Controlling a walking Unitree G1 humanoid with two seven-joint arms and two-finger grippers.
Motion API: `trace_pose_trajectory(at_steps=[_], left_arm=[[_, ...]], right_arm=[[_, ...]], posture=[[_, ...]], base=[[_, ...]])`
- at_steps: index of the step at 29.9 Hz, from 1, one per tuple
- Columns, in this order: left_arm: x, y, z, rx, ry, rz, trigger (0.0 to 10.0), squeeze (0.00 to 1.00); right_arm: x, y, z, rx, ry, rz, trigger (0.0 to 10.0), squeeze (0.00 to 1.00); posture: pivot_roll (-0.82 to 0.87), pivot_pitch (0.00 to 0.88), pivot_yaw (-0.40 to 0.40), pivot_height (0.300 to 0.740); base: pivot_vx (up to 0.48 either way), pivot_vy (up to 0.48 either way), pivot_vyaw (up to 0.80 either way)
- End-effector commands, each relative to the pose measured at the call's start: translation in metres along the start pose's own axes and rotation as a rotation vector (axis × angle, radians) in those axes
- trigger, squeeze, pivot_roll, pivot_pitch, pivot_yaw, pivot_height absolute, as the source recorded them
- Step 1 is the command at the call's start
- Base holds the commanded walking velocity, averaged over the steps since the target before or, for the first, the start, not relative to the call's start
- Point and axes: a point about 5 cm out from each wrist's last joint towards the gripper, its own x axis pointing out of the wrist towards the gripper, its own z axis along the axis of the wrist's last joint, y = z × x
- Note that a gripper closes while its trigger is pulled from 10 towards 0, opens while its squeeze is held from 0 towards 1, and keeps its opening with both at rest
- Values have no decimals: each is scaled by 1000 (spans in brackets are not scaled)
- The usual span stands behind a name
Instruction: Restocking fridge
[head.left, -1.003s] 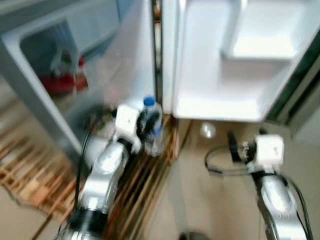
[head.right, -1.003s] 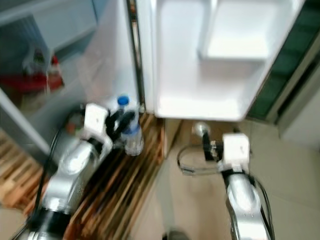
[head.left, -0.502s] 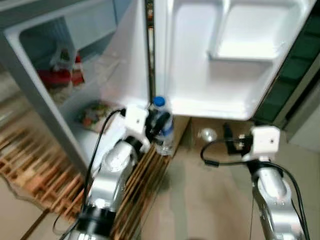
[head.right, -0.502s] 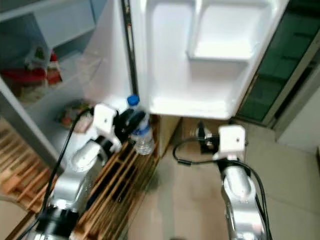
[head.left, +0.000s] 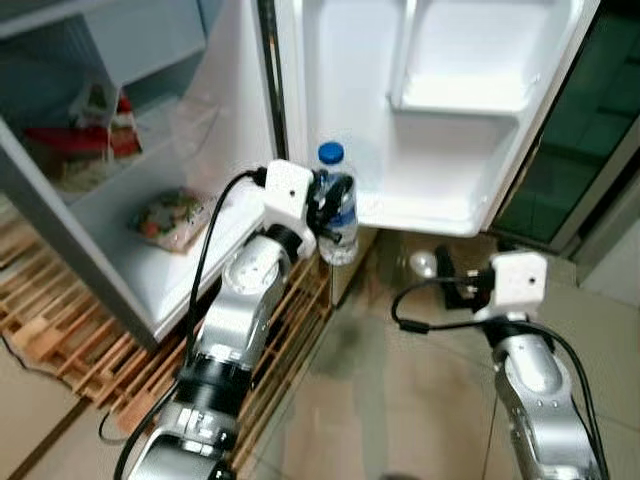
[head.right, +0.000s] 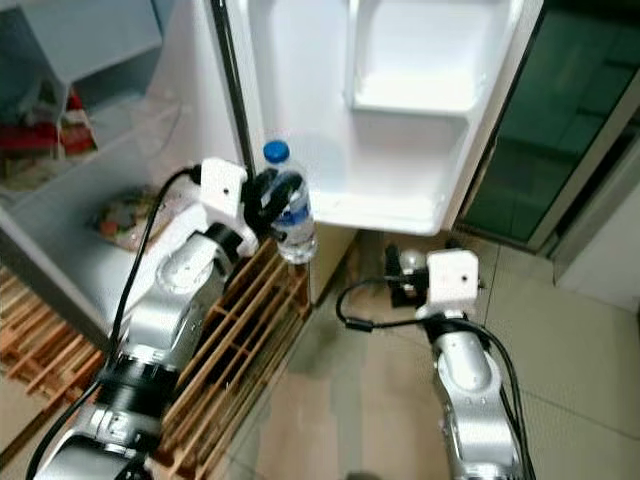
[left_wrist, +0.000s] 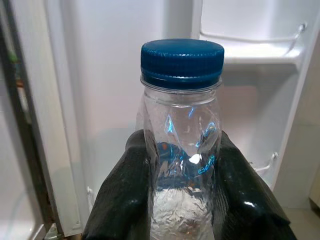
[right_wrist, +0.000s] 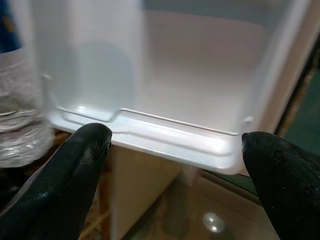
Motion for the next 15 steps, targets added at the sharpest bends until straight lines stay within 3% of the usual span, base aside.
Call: trace_pose_trajectory(at_steps=[1,8,14,15], left_arm=[[11,-2,18,17,-89,7,10000,0],[36,-27,36,62,-186,-56,10000,0],[44,-22,39,148,-226,16,10000,0],[46,-20,43,201,-248,56,10000,0]], right_arm=[[0,4,2,2,-9,7,10000,1000],[-9,15,4,4,-16,29,10000,1000],[-25,16,4,15,3,39,10000,1000],[-32,15,1,15,21,37,10000,1000]], posture=[[-221,0,50,740],[-268,16,73,740],[-301,59,86,740],[-317,76,90,740]], base=[[0,0,0],[0,0,0],[0,0,0],[0,0,0]])
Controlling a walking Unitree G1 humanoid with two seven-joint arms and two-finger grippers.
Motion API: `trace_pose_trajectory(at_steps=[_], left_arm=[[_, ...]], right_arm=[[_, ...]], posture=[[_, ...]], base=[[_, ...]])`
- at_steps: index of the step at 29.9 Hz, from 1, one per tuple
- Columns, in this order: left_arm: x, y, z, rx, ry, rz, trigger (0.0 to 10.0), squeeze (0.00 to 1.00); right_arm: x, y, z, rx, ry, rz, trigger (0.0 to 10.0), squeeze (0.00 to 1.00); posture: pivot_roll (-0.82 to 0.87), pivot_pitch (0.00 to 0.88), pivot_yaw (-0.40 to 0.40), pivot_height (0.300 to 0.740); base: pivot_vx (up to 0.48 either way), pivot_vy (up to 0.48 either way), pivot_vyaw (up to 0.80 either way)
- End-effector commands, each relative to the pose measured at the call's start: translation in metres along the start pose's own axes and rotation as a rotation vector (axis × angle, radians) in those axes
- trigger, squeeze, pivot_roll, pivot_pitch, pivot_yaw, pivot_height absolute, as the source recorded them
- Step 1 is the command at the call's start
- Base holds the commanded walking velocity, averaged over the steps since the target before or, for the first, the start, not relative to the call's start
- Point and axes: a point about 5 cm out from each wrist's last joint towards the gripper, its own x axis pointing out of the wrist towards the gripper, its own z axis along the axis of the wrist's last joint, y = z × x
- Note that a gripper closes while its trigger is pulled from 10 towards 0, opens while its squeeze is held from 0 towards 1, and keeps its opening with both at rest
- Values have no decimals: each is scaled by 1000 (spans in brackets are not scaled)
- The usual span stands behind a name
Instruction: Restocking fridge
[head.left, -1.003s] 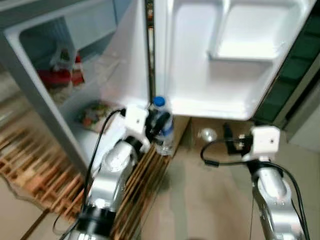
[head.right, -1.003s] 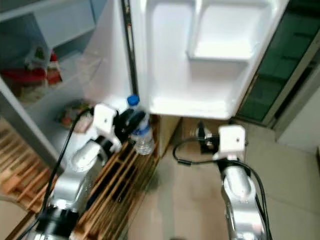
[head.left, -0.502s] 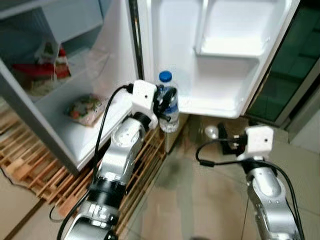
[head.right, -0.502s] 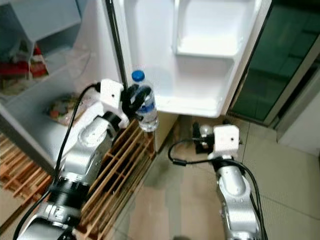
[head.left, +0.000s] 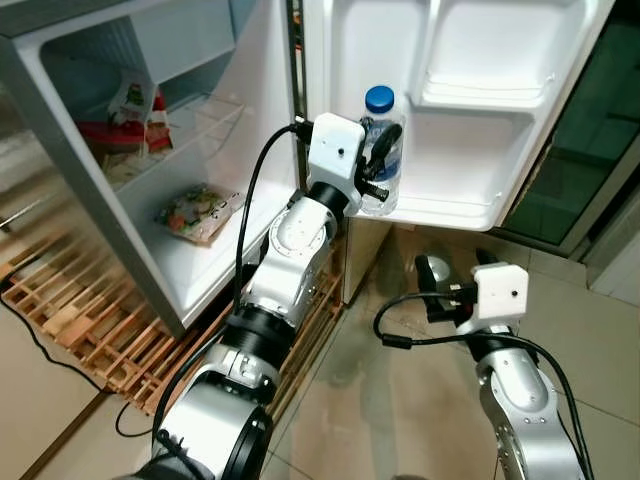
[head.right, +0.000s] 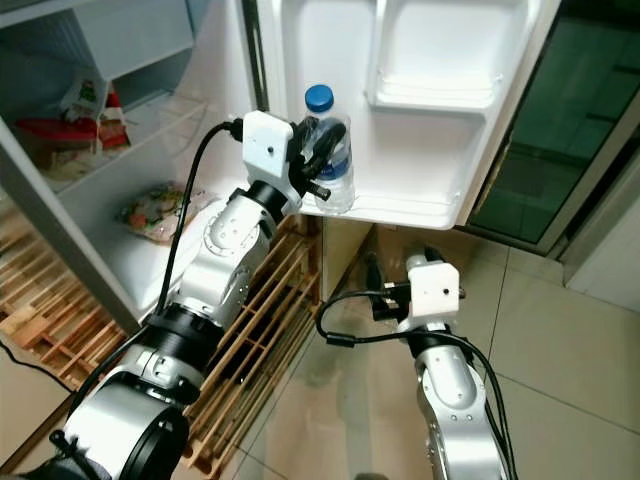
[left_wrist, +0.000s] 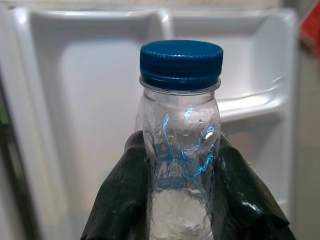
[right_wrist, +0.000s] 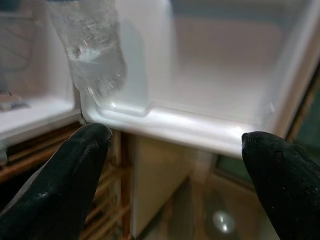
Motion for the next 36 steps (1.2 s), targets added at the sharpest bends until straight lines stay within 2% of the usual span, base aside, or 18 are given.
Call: trace_pose_trajectory(at_steps=[1,2,3,6,11,13,14,17,20,24,28,29,32,34,36], left_arm=[[9,2,18,71,-90,40,10000,0],[13,3,22,156,-125,73,10000,0],[14,3,25,192,-150,78,10000,0],[15,2,31,243,-206,90,10000,0],[21,-8,46,215,-326,92,10000,0],[23,-9,49,201,-340,100,10000,0],[25,-13,53,171,-359,117,10000,0],[27,-15,53,164,-364,134,10000,0],[27,-19,51,182,-364,164,10000,0],[25,-22,55,271,-429,217,10000,0],[24,-18,64,351,-498,258,10000,0],[24,-18,64,351,-498,258,10000,0],[25,-14,66,433,-527,292,10000,0],[25,-14,66,433,-527,292,10000,0],[26,-11,67,477,-544,319,10000,0]], right_arm=[[-3,1,0,-8,16,8,10000,1000],[-10,0,-2,-9,33,1,10000,1000],[-14,0,-2,-9,40,-4,10000,1000],[-21,0,-2,-12,53,-12,10000,1000],[-43,-2,0,-32,91,-23,10000,1000],[-47,-3,0,-35,101,-28,10000,1000],[-55,-4,1,-39,116,-38,10000,1000],[-62,-4,3,-45,128,-43,10000,1000],[-73,-3,7,-60,144,-40,10000,1000],[-88,-5,13,-79,178,-43,10000,1000],[-90,-4,14,-78,187,-40,10000,1000],[-90,-4,14,-78,187,-40,10000,1000],[-86,-2,15,-74,188,-27,10000,1000],[-86,-2,15,-74,188,-27,10000,1000],[-84,-3,16,-74,186,-23,10000,1000]], posture=[[-317,76,90,740],[-329,87,91,740],[-343,100,93,740],[-367,117,91,740],[-413,154,86,740],[-423,165,87,740],[-443,189,86,740],[-464,210,84,740],[-500,235,72,740],[-533,263,51,740],[-515,266,47,740],[-515,266,47,740],[-504,264,46,740],[-504,264,46,740],[-502,265,44,740]], base=[[0,0,0],[0,0,0],[0,0,0],[0,0,0],[0,0,0],[0,0,0],[0,0,0],[0,0,0],[0,0,0],[0,0,0],[0,0,0],[0,0,0],[0,0,0],[0,0,0],[0,0,0]])
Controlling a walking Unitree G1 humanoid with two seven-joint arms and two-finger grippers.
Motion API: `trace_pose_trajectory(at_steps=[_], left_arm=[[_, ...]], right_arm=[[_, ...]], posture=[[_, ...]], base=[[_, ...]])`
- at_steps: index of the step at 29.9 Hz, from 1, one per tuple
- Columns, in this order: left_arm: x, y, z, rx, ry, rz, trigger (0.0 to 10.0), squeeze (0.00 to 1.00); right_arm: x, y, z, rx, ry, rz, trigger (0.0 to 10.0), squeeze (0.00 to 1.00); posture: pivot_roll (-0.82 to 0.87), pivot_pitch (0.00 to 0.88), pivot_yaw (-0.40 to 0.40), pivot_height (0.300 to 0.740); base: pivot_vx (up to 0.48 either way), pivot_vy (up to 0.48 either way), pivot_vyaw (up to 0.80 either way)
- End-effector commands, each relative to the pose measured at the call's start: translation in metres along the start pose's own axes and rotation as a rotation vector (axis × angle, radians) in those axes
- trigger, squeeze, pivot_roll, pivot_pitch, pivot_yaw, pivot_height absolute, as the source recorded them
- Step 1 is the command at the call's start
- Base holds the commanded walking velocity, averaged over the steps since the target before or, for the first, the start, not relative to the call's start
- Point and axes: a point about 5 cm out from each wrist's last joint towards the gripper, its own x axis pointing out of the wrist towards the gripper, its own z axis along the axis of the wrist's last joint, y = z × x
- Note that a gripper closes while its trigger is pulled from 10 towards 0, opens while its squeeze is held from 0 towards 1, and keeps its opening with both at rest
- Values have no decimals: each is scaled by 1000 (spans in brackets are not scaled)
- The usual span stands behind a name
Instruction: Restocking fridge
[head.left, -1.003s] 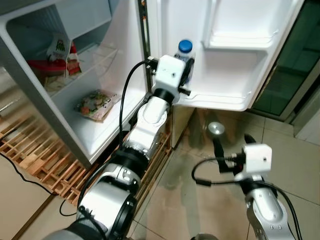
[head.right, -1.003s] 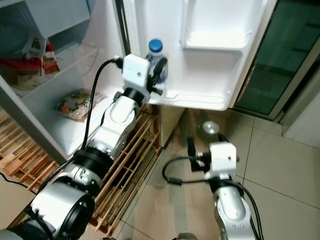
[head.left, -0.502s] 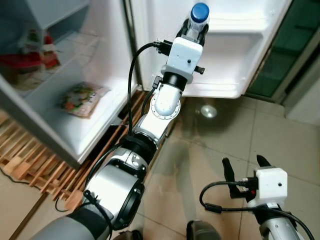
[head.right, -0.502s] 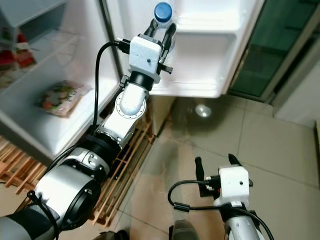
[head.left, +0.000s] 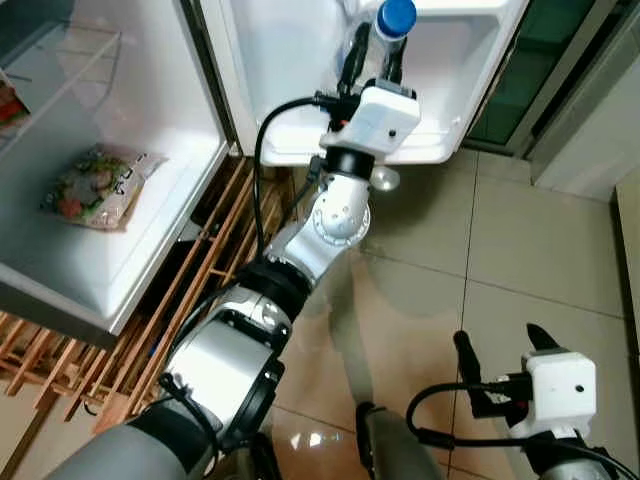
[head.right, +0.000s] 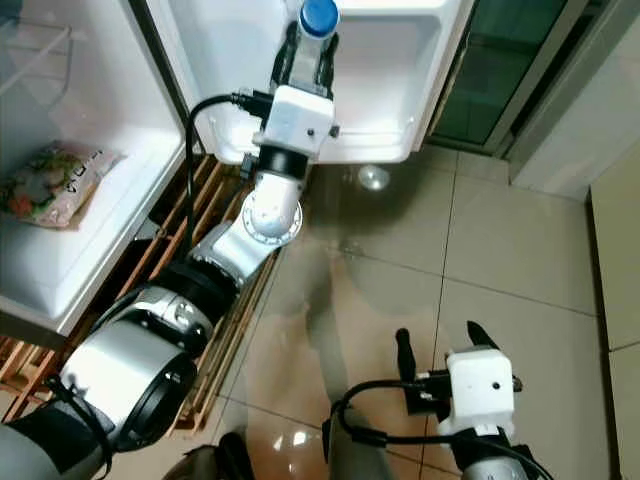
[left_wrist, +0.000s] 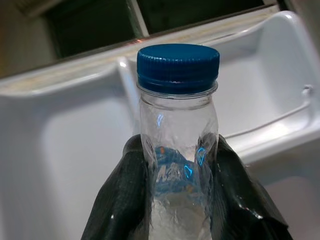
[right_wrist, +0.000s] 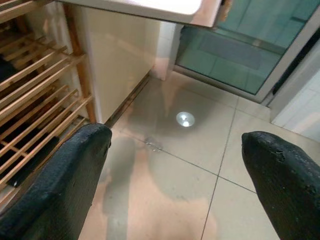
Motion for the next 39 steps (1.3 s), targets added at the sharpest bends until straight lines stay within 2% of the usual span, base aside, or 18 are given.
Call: trace_pose_trajectory(at_steps=[1,4,5,8,10,11,18,20,23,29,31,39], left_arm=[[9,-1,10,4,-64,16,10000,0],[7,0,4,25,-34,20,10000,0],[3,2,-7,39,40,22,10000,0],[0,8,-20,27,143,40,10000,0],[0,10,-23,30,162,49,10000,0],[-3,17,-31,29,219,83,10000,0],[-9,19,-40,32,275,88,10000,0],[-15,20,-50,18,371,78,10000,0],[-17,22,-57,-30,454,85,10000,0],[-9,27,-56,-105,465,123,10000,0],[-5,31,-55,-137,473,167,10000,0],[2,34,-50,-121,425,186,10000,0]], right_arm=[[-3,0,1,-14,10,3,10000,1000],[-4,-1,1,-18,14,4,10000,1000],[-8,-2,1,-23,22,-1,10000,1000],[-10,-3,1,-25,28,-7,10000,1000],[-11,-3,1,-25,29,-10,10000,1000],[-11,-4,1,-24,33,-14,10000,1000],[-9,-4,1,-26,34,-10,10000,1000],[-8,-4,2,-29,33,-4,10000,1000],[-7,-3,1,-30,32,-1,10000,1000],[-7,-2,2,-32,31,2,10000,1000],[-7,-2,2,-33,31,3,10000,1000],[-8,-2,2,-39,32,3,10000,1000]], posture=[[-502,265,44,740],[-517,273,43,740],[-517,273,43,740],[-530,280,44,740],[-530,280,44,740],[-535,280,46,740],[-522,281,39,740],[-517,282,38,740],[-517,282,38,740],[-515,285,40,740],[-516,285,41,740],[-523,287,41,740]], base=[[0,0,0],[0,0,0],[0,0,0],[0,0,0],[0,0,0],[0,0,0],[0,0,0],[0,0,0],[0,0,0],[0,0,0],[0,0,0],[0,0,0]])
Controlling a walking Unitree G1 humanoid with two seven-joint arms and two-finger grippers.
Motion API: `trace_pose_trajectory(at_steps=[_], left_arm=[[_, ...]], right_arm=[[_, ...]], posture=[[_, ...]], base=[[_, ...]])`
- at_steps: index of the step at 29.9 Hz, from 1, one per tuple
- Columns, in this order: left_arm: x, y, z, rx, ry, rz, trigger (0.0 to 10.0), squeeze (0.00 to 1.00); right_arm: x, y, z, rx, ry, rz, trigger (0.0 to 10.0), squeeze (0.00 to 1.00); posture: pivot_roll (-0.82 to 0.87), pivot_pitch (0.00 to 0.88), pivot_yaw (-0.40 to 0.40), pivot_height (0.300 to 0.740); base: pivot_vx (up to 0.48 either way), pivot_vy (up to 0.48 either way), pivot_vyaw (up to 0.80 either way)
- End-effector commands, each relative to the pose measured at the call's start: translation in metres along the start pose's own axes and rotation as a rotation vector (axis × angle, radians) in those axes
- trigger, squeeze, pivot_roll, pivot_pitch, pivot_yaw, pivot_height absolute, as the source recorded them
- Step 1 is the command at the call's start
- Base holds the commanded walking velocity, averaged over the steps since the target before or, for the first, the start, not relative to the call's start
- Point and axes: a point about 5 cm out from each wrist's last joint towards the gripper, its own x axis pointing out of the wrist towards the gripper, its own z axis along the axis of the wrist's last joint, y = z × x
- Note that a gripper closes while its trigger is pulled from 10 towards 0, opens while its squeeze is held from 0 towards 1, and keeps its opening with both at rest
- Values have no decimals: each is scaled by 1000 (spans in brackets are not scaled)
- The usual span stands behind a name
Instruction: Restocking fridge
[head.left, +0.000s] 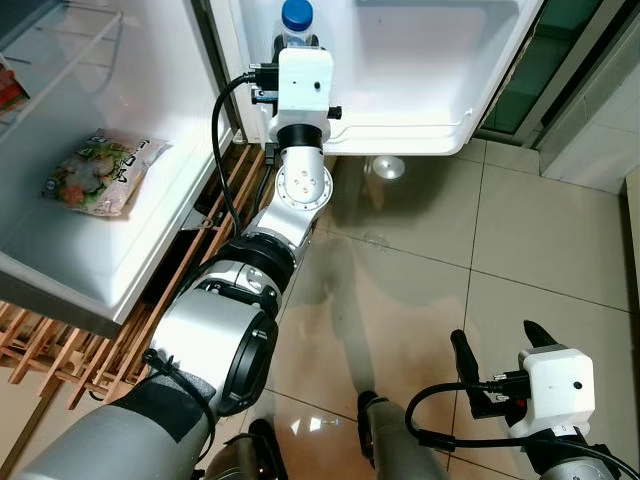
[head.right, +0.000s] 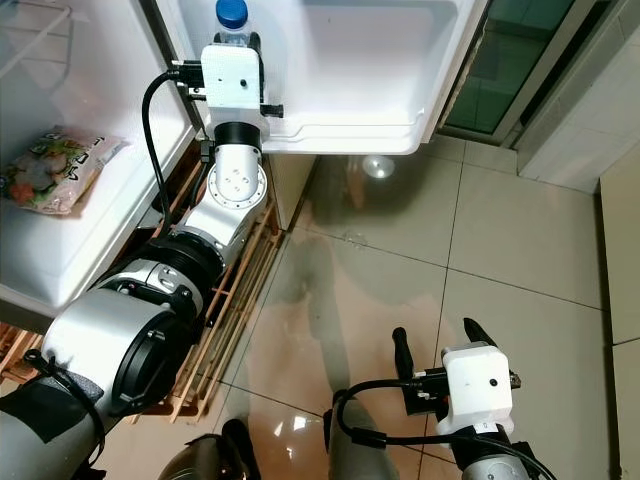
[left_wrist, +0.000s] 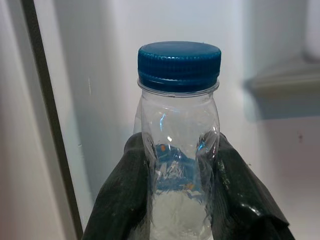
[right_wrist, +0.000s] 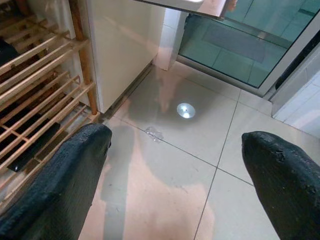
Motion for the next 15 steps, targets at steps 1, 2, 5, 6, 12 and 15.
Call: trace_pose_trajectory(at_steps=[1,2,5,6,12,15], left_arm=[[-4,0,-9,27,44,4,10000,0],[-5,-4,-5,49,16,-8,10000,0],[-8,-14,-2,42,-8,-47,10000,0],[-10,-14,-5,31,12,-51,10000,0],[-18,-3,-28,69,141,-53,10000,0],[-23,6,-37,79,162,-38,10000,0]], right_arm=[[-3,0,-1,-4,18,2,10000,1000],[-4,-1,-2,-7,20,2,10000,1000],[-4,-2,-3,-11,24,2,10000,1000],[-4,-2,-3,-10,24,2,10000,1000],[-4,0,-3,-1,28,-3,10000,1000],[-5,1,-4,4,31,-7,10000,1000]], posture=[[-523,287,41,740],[-528,288,39,740],[-528,288,39,740],[-527,289,41,740],[-523,291,49,740],[-518,291,51,740]], base=[[0,0,0],[0,0,0],[0,0,0],[0,0,0],[0,0,0],[0,0,0]])
